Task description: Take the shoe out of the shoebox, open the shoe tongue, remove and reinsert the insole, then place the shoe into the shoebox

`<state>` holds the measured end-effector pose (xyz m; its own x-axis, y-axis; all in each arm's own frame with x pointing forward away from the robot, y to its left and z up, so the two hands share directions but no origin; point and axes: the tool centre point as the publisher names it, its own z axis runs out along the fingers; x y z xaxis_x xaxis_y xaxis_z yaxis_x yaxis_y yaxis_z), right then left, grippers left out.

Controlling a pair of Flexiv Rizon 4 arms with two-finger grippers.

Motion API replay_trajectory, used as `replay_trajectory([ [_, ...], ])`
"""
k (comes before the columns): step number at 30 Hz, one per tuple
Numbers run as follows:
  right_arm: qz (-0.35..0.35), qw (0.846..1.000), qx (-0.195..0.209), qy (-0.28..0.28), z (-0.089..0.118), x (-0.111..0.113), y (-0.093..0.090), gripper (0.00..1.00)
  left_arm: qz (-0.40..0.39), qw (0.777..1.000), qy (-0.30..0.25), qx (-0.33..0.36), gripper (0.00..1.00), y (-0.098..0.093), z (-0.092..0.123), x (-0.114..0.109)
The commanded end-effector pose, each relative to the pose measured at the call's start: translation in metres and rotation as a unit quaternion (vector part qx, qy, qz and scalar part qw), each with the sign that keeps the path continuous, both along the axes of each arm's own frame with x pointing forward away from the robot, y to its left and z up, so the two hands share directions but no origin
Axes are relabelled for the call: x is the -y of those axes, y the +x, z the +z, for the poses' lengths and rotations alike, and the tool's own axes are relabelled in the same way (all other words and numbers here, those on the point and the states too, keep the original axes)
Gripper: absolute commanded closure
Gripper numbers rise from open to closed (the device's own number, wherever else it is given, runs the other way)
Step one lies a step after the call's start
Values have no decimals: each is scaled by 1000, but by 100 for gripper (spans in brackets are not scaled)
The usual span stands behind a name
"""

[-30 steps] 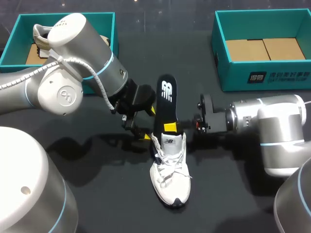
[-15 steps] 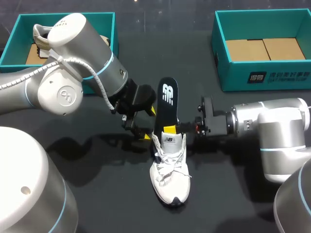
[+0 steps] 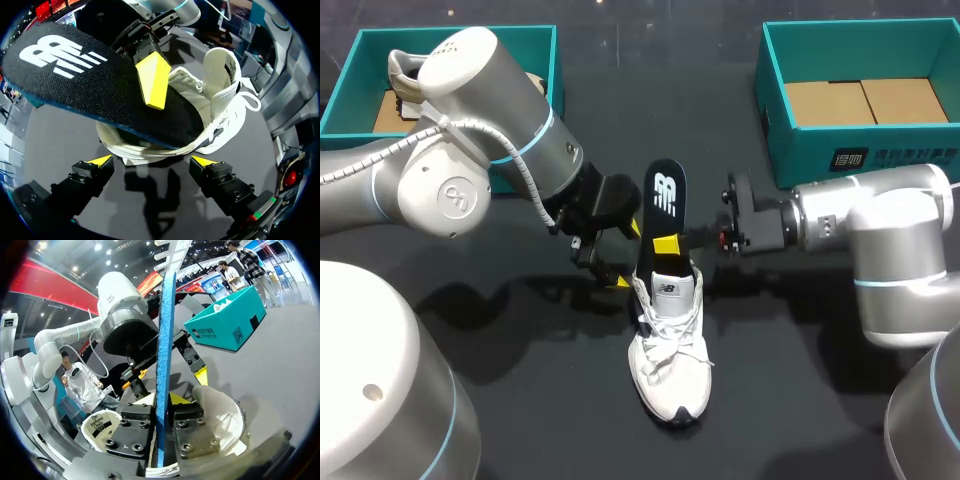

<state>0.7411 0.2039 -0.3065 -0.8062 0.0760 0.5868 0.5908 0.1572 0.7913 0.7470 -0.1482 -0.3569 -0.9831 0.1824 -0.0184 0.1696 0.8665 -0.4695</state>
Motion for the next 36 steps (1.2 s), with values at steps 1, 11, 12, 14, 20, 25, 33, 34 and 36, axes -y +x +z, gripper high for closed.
replay_trajectory([
  [1, 5, 1000, -2, -4, 2, 0, 4, 100, 0, 1000, 1, 0, 0, 0, 0, 0],
  [11, -12, 1000, -27, 0, -11, 2, -2, 100, 0, 1000, 1, 0, 0, 0, 0, 0],
  [12, -15, 999, -31, 1, -14, 2, -5, 100, 0, 1000, 1, 0, 0, 0, 0, 0],
  [14, -21, 999, -39, 3, -20, 3, -10, 100, 0, 1000, 1, 0, 0, 0, 0, 0],
  [20, -38, 997, -61, 11, -35, 6, -26, 100, 0, 1000, 1, 0, 0, 0, 0, 0],
  [25, -40, 997, -64, 14, -34, 4, -30, 100, 0, 1000, 1, 0, 0, 0, 0, 0],
  [33, -22, 999, -39, 4, -18, 1, -20, 73, 0, 1000, 1, 0, 0, 0, 0, 0],
  [34, -20, 999, -36, 3, -16, 1, -18, 73, 0, 1000, 1, 0, 0, 0, 0, 0],
  [36, -15, 999, -29, -1, -12, 0, -15, 75, 0, 1000, 1, 0, 0, 0, 0, 0],
])
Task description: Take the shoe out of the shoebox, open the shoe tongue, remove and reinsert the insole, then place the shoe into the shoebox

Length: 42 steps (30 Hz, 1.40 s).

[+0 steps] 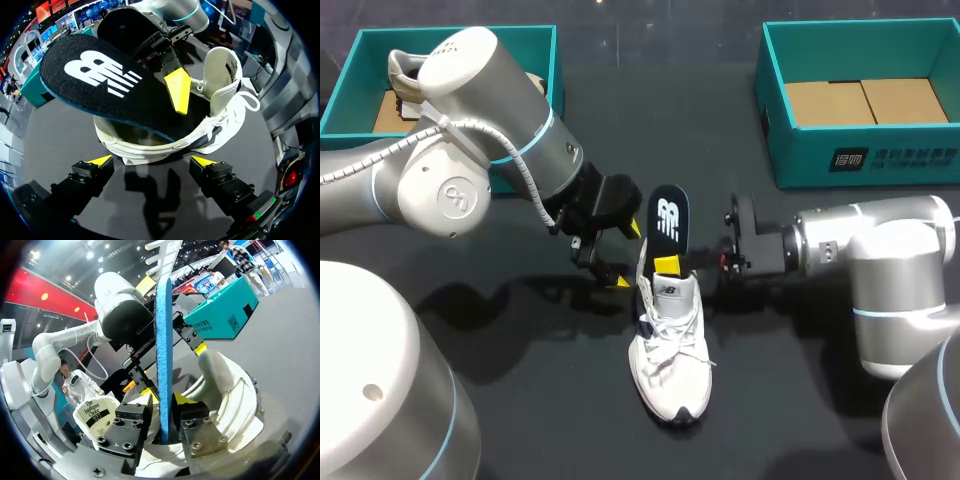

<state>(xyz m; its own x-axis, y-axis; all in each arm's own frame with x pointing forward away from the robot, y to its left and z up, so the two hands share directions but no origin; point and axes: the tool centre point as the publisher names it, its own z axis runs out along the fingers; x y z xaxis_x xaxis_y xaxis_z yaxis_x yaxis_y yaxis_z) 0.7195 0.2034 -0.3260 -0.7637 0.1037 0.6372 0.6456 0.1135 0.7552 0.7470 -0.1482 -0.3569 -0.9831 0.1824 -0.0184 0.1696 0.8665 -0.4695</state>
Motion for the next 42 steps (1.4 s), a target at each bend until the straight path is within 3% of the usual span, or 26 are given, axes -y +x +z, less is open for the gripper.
replay_trajectory([
  [1, 12, 1000, 6, -11, 10, -1, 9, 76, 0, 1000, 1, 0, 0, 0, 0, 0],
  [8, 19, 999, 17, -19, 20, 0, 20, 89, 0, 1000, 1, 0, 0, 0, 0, 0],
  [9, 19, 999, 18, -20, 20, 0, 21, 100, 0, 1000, 1, 0, 0, 0, 0, 0],
  [17, 25, 1000, 4, -17, 10, -5, 25, 100, 0, 1000, 1, 0, 0, 0, 0, 0],
  [29, 4, 999, -32, -8, -6, -5, 0, 100, 0, 1000, 1, 0, 0, 0, 0, 0],
  [34, -4, 1000, -23, -2, -2, -4, -2, 100, 0, 1000, 1, 0, 0, 0, 0, 0],
  [35, -3, 1000, -18, -4, 1, -4, 0, 97, 0, 1000, 1, 0, 0, 0, 0, 0],
  [36, -1, 1000, -13, -5, 4, -4, 2, 80, 0, 1000, 1, 0, 0, 0, 0, 0],
  [37, 2, 1000, -7, -9, 8, -5, 5, 73, 0, 1000, 1, 0, 0, 0, 0, 0],
  [42, 15, 999, 21, -22, 24, -6, 17, 64, 0, 1000, 1, 0, 0, 0, 0, 0],
])
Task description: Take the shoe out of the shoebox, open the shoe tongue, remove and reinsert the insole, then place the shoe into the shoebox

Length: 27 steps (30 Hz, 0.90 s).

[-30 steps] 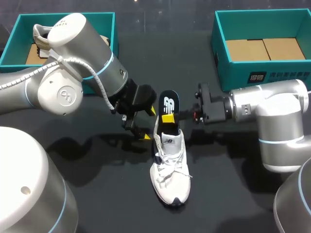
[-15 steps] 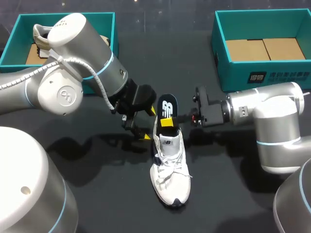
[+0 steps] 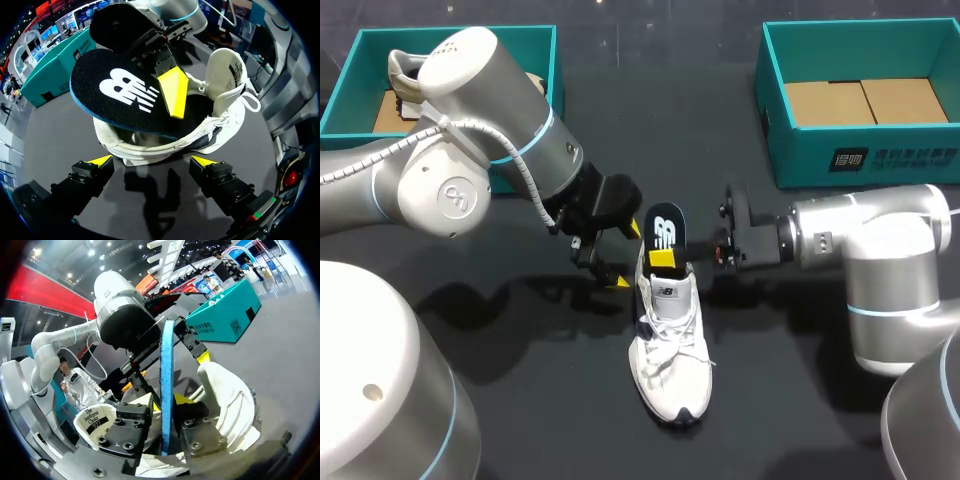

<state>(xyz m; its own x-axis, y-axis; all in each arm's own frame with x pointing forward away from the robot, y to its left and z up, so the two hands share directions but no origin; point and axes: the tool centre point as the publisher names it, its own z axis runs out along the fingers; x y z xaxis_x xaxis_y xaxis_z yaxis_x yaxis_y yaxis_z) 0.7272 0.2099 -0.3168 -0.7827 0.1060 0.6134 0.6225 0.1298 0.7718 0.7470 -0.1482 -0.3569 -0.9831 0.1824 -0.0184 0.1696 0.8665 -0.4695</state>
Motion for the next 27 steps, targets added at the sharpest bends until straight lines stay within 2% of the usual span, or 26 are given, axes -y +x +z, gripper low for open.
replay_trajectory([
  [1, 13, 1000, 11, -16, 17, 0, 11, 64, 0, 1000, 1, 0, 0, 0, 0, 0],
  [5, 15, 999, 23, -17, 19, 1, 15, 72, 0, 1000, 1, 0, 0, 0, 0, 0],
  [7, 16, 999, 24, -16, 19, 3, 21, 81, 0, 1000, 1, 0, 0, 0, 0, 0],
  [8, 16, 999, 23, -15, 19, 3, 23, 95, 0, 1000, 1, 0, 0, 0, 0, 0],
  [9, 16, 1000, 20, -14, 18, 3, 24, 100, 0, 1000, 1, 0, 0, 0, 0, 0],
  [18, 14, 1000, -8, -4, 4, 6, 24, 100, 0, 1000, 1, 0, 0, 0, 0, 0],
  [27, -3, 999, -42, 7, -13, 6, 1, 100, 0, 1000, 1, 0, 0, 0, 0, 0],
])
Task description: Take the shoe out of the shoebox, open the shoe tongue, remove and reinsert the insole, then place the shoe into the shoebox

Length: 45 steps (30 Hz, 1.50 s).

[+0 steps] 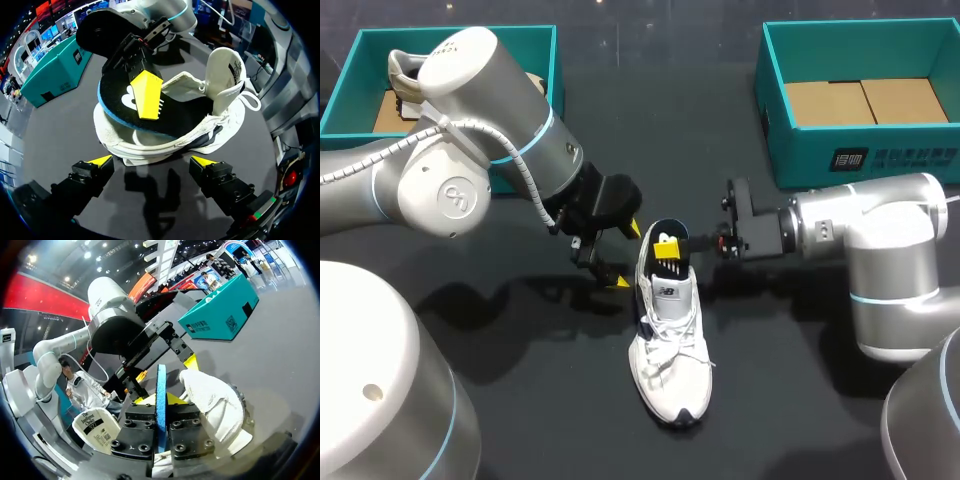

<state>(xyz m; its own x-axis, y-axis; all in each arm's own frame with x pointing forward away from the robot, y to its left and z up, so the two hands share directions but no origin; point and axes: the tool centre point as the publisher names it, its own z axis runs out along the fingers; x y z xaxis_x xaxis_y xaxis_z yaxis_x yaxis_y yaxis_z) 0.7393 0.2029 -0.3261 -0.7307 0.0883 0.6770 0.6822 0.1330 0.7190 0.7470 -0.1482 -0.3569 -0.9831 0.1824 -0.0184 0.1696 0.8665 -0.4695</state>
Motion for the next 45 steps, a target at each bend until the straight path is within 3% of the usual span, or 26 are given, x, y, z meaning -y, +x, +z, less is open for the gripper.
replay_trajectory([
  [1, -11, 1000, -3, 1, -3, -2, -13, 100, 0, 1000, 1, 0, 0, 0, 0, 0],
  [5, -10, 1000, 6, -5, 4, -2, -12, 100, 0, 1000, 1, 0, 0, 0, 0, 0],
  [6, -8, 1000, 10, -7, 6, -3, -11, 93, 0, 1000, 1, 0, 0, 0, 0, 0],
  [7, -5, 1000, 14, -8, 8, -2, -9, 72, 0, 1000, 1, 0, 0, 0, 0, 0],
  [8, -3, 1000, 17, -9, 10, -2, -6, 63, 0, 1000, 1, 0, 0, 0, 0, 0],
  [11, 1, 1000, 26, -14, 14, -2, 1, 55, 0, 1000, 1, 0, 0, 0, 0, 0],
  [14, 6, 999, 33, -17, 18, 0, 7, 59, 0, 1000, 1, 0, 0, 0, 0, 0],
  [17, 8, 999, 34, -19, 19, 2, 12, 71, 0, 1000, 1, 0, 0, 0, 0, 0],
  [20, 9, 999, 32, -19, 18, 4, 16, 100, 0, 1000, 1, 0, 0, 0, 0, 0],
  [28, 10, 1000, 9, -7, 2, 5, 16, 100, 0, 1000, 1, 0, 0, 0, 0, 0],
  [36, -6, 1000, -16, -5, -8, 6, 0, 100, 0, 1000, 1, 0, 0, 0, 0, 0],
  [42, -14, 1000, -15, -3, -5, 7, -3, 100, 0, 1000, 1, 0, 0, 0, 0, 0],
  [43, -15, 1000, -13, -5, -3, 7, -3, 98, 0, 1000, 1, 0, 0, 0, 0, 0],
  [45, -15, 1000, -6, -10, 0, 7, -2, 72, 0, 1000, 1, 0, 0, 0, 0, 0],
])
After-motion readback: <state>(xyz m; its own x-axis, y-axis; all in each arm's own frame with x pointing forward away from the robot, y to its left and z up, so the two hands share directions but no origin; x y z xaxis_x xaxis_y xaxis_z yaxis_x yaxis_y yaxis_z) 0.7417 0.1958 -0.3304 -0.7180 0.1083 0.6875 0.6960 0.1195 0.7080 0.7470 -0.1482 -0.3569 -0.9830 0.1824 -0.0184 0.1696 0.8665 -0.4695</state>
